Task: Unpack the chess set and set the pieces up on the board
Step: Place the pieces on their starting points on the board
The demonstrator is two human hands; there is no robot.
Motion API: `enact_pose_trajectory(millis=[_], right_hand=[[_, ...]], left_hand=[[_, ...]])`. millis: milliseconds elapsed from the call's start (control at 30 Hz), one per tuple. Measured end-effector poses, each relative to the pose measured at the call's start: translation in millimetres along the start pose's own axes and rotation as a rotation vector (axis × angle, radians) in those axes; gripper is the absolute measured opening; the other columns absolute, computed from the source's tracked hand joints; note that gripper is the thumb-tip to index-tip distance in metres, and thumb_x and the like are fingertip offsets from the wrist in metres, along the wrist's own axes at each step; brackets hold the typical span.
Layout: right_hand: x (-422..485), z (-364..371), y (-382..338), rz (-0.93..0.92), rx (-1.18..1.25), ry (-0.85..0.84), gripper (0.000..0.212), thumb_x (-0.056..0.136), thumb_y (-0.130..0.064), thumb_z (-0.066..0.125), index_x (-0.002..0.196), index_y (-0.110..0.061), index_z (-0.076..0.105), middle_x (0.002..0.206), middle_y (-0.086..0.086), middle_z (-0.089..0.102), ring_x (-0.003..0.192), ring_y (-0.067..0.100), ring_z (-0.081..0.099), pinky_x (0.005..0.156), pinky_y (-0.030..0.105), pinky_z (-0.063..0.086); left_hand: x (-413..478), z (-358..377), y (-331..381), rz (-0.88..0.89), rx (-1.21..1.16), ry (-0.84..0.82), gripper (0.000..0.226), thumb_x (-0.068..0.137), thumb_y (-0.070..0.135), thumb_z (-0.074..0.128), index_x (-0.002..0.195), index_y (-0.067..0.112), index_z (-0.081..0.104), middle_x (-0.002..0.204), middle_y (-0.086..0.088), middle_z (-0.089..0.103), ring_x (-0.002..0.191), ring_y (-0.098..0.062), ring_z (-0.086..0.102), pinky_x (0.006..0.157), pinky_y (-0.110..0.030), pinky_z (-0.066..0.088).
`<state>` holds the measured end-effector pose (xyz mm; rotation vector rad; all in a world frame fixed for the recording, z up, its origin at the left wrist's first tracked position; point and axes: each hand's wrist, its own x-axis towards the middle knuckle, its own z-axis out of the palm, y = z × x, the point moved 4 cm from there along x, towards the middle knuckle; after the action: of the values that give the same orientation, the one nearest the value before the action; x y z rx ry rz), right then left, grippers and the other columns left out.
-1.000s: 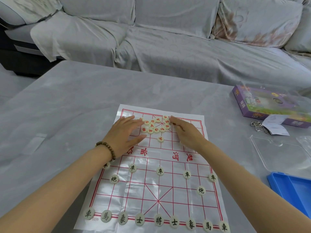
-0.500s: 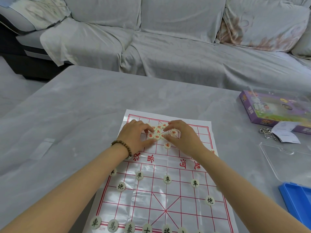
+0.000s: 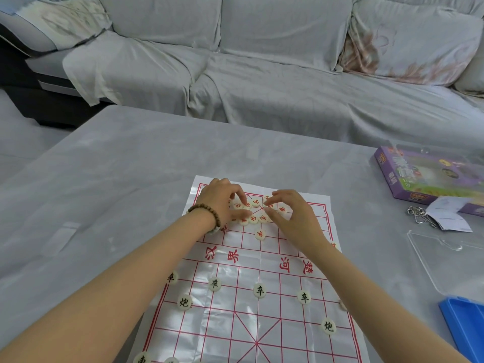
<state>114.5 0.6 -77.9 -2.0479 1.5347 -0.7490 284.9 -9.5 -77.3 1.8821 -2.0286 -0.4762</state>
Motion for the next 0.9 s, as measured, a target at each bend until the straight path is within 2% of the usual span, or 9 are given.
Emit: enact_pose_trajectory(millis=[100, 200, 367, 433, 567, 733, 833, 900], right_hand=[[1, 2, 0, -0.005, 0.0, -0.012, 0.012, 0.085, -0.033, 0.065, 0.094, -0.025, 0.067, 0.11, -0.015, 0.054, 0.106, 0.003, 0.048, 0.092, 0.019, 0.033], [5, 9, -5, 0.015, -0.083, -0.029, 0.018, 0.082, -0.04, 0.067, 0.094, -0.028, 0.07, 0.109, -0.012, 0.054, 0.106, 0.007, 0.049, 0.093, 0.025, 0.039], [22, 18, -16, 0.088, -0.241, -0.016, 0.031, 0.078, -0.053, 0.065, 0.096, -0.029, 0.071, 0.105, -0.007, 0.056, 0.103, 0.011, 0.049, 0.088, 0.027, 0.034], [30, 24, -22, 0.117, -0.281, -0.027, 0.036, 0.075, -0.058, 0.065, 0.094, -0.028, 0.072, 0.102, -0.006, 0.059, 0.101, 0.013, 0.051, 0.086, 0.03, 0.033], [35, 34, -32, 0.12, -0.325, -0.062, 0.037, 0.074, -0.056, 0.068, 0.094, -0.026, 0.072, 0.101, -0.007, 0.063, 0.1, 0.013, 0.053, 0.093, 0.033, 0.032], [30, 27, -44, 0.043, -0.318, -0.061, 0.03, 0.079, -0.047, 0.068, 0.098, -0.025, 0.071, 0.096, -0.01, 0.06, 0.091, 0.008, 0.048, 0.091, 0.031, 0.035], [16, 26, -61, -0.126, -0.145, -0.213, 0.025, 0.078, -0.041, 0.07, 0.099, -0.027, 0.07, 0.091, -0.013, 0.056, 0.08, 0.003, 0.046, 0.079, 0.025, 0.042], [2, 37, -69, -0.223, -0.198, -0.384, 0.024, 0.08, -0.037, 0.07, 0.102, -0.027, 0.07, 0.096, -0.01, 0.06, 0.08, 0.004, 0.047, 0.076, 0.022, 0.041]], left_hand=[[2, -1, -3, -0.015, 0.015, 0.014, 0.038, 0.071, 0.054, 0.069, 0.098, 0.027, 0.061, 0.093, 0.006, 0.047, 0.093, -0.012, 0.04, 0.084, -0.028, 0.038], [3, -3, -9, -0.049, -0.066, 0.052, 0.037, 0.073, 0.05, 0.069, 0.097, 0.026, 0.055, 0.093, 0.005, 0.048, 0.094, -0.014, 0.043, 0.082, -0.028, 0.04], [-7, -16, -31, -0.072, -0.171, 0.163, 0.032, 0.09, 0.045, 0.048, 0.103, 0.018, 0.058, 0.098, 0.001, 0.056, 0.098, -0.016, 0.047, 0.087, -0.033, 0.044], [-15, -18, -43, -0.065, -0.144, 0.173, 0.034, 0.093, 0.042, 0.043, 0.106, 0.015, 0.06, 0.104, -0.001, 0.059, 0.101, -0.017, 0.048, 0.089, -0.034, 0.045], [-35, -13, -56, 0.001, -0.094, 0.082, 0.044, 0.094, 0.048, 0.033, 0.114, 0.019, 0.059, 0.116, 0.001, 0.059, 0.109, -0.014, 0.047, 0.092, -0.028, 0.039], [-59, -9, -62, 0.074, -0.115, -0.007, 0.066, 0.089, 0.065, 0.023, 0.134, 0.023, 0.045, 0.139, 0.007, 0.045, 0.13, -0.011, 0.035, 0.106, -0.026, 0.026], [-68, -4, -70, 0.084, -0.099, -0.031, 0.081, 0.08, 0.073, 0.009, 0.139, 0.026, 0.038, 0.146, 0.008, 0.036, 0.137, -0.009, 0.027, 0.11, -0.024, 0.018], [-72, -2, -74, 0.065, -0.109, -0.032, 0.094, 0.071, 0.079, 0.001, 0.14, 0.026, 0.037, 0.148, 0.009, 0.032, 0.139, -0.009, 0.022, 0.109, -0.023, 0.014]])
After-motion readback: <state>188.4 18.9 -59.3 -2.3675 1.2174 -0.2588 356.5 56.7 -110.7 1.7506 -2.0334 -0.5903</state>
